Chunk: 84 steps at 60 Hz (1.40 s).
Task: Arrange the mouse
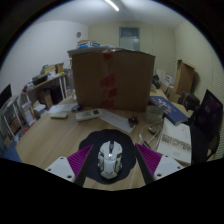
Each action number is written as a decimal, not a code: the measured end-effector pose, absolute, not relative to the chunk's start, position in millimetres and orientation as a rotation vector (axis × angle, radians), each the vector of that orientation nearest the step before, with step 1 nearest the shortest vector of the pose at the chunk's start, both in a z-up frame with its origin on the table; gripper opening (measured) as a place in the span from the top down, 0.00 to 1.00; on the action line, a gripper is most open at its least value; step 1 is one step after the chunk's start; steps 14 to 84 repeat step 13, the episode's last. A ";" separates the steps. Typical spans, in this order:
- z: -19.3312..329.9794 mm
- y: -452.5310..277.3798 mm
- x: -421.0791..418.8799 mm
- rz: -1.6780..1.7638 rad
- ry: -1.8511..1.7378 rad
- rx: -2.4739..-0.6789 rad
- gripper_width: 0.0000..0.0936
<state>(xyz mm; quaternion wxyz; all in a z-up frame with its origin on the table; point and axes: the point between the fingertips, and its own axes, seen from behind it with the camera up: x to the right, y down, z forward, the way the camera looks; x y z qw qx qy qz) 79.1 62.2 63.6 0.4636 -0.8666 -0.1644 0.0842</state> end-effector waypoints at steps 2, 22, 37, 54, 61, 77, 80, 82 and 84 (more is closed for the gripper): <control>73.7 53.1 76.8 0.255 -0.397 -2.127 0.10; 127.1 21.1 70.6 0.437 -0.230 -2.084 0.10; 127.1 21.1 70.6 0.437 -0.230 -2.084 0.10; 127.1 21.1 70.6 0.437 -0.230 -2.084 0.10; 127.1 21.1 70.6 0.437 -0.230 -2.084 0.10; 127.1 21.1 70.6 0.437 -0.230 -2.084 0.10; 127.1 21.1 70.6 0.437 -0.230 -2.084 0.10; 127.1 21.1 70.6 0.437 -0.230 -2.084 0.10; 127.1 21.1 70.6 0.437 -0.230 -2.084 0.10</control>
